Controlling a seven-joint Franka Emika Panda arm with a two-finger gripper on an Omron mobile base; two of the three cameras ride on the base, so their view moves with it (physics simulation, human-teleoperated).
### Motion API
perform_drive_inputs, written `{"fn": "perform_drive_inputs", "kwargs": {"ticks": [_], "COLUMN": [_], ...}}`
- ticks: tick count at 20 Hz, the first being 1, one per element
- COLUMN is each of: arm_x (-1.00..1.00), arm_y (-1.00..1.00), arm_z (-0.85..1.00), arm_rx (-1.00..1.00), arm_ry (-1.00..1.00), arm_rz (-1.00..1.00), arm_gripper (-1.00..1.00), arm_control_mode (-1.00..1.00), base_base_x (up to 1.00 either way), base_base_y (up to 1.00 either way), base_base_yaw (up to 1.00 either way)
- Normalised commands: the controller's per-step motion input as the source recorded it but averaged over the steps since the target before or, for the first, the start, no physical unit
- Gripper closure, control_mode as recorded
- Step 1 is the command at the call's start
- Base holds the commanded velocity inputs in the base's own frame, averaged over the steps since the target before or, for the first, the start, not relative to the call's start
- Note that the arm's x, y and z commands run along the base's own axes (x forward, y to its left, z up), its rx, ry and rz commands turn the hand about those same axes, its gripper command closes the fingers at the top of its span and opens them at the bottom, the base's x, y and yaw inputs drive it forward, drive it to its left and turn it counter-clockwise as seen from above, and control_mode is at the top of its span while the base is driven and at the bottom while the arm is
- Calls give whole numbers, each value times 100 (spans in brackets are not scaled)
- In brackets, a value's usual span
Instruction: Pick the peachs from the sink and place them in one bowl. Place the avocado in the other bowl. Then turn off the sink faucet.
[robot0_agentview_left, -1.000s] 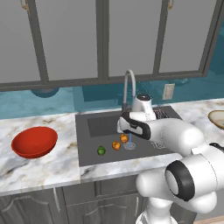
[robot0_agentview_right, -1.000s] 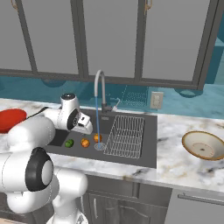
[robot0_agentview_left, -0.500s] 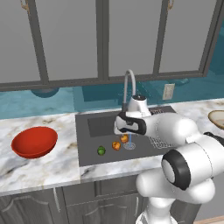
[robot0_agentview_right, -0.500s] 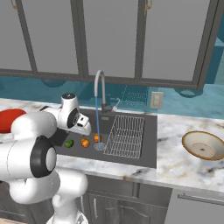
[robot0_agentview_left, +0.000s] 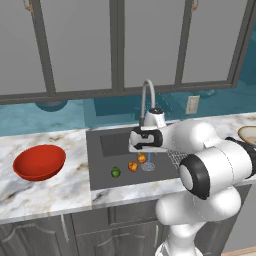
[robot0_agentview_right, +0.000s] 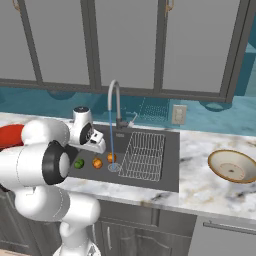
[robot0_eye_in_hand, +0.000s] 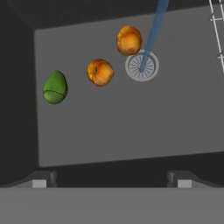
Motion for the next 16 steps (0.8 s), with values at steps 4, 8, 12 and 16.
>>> {"fn": "perform_drive_inputs", "kwargs": {"ticks": [4, 8, 12, 16], "arm_x": [6, 4, 9, 11], "arm_y": [0, 0, 0, 0], "arm_z": [-24, -23, -19, -16], "arm_rx": [0, 0, 0, 0], "arm_ry": [0, 0, 0, 0], "arm_rz": [0, 0, 0, 0], "arm_gripper": [-100, -100, -100, -100], "arm_control_mode": [-100, -100, -100, -100], "base_base_x": [0, 0, 0, 0], "base_base_y": [0, 0, 0, 0], "base_base_yaw": [0, 0, 0, 0]}}
